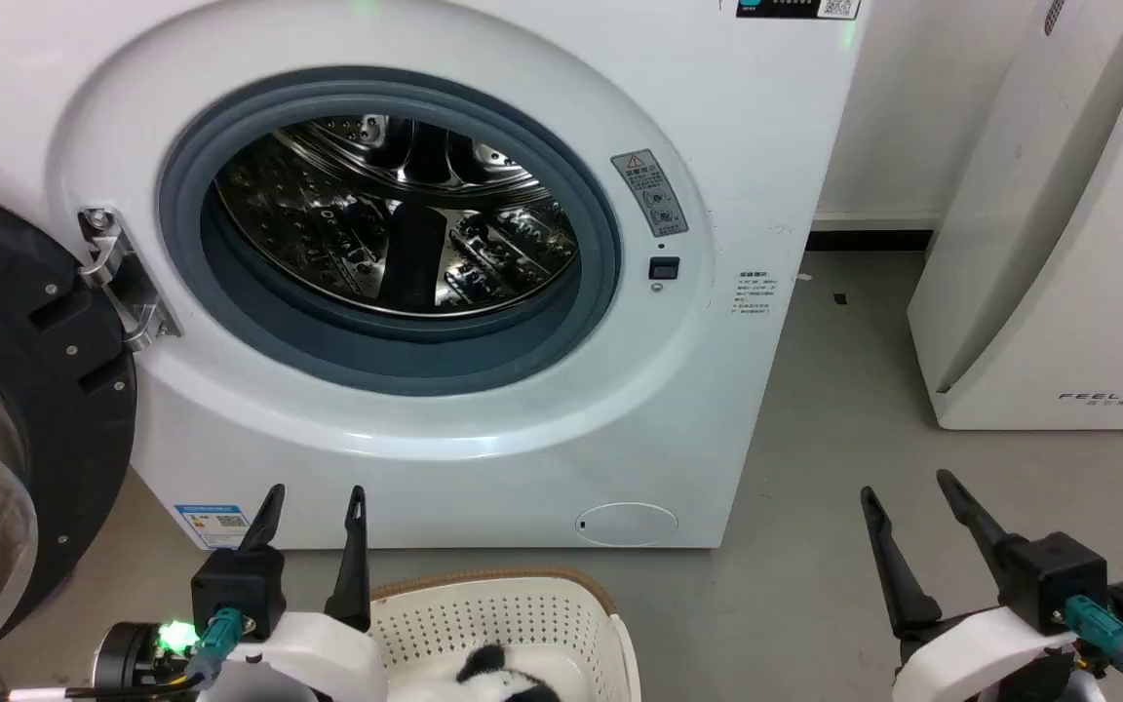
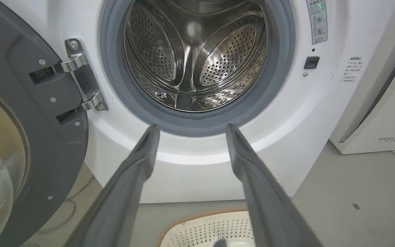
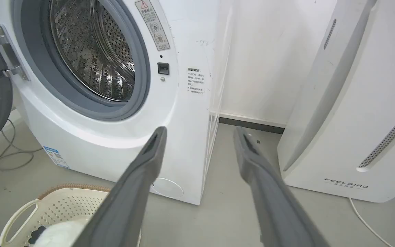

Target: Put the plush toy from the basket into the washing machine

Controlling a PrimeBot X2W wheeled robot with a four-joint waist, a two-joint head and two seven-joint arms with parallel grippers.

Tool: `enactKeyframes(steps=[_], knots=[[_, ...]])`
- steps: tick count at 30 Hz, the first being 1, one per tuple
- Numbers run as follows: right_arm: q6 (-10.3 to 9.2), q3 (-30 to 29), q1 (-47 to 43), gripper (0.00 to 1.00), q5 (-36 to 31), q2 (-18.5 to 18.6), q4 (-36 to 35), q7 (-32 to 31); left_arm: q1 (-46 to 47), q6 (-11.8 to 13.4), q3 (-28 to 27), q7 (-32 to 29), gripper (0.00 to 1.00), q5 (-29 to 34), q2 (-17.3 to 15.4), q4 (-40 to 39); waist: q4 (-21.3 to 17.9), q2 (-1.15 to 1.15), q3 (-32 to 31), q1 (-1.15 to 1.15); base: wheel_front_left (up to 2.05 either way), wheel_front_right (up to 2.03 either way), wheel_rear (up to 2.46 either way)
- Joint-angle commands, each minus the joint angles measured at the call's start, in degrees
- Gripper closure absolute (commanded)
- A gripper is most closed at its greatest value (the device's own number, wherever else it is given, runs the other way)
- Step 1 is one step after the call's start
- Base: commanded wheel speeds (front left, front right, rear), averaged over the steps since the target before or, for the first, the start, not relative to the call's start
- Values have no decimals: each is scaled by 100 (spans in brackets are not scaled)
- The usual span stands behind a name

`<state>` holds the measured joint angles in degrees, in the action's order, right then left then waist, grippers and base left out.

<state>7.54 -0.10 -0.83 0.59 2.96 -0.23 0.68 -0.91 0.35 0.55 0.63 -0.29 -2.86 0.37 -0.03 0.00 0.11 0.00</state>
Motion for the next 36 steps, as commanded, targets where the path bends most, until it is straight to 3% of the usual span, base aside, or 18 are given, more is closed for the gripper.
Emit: enactKeyframes(steps=[1,19,36], knots=[[0,-26,-7,0,41,-1,-20,58,-5,12,7,57,0,-76,0,14,-1,0,3,0,0,0,0],[-1,-65,31,0,65,-2,-136,273,77,-8,177,272,0,-266,0,379,-41,0,171,0,0,0,0],[-2,-41,235,0,24,-3,-322,475,476,-135,290,475,0,-344,-21,1047,-102,0,713,0,0,0,0]])
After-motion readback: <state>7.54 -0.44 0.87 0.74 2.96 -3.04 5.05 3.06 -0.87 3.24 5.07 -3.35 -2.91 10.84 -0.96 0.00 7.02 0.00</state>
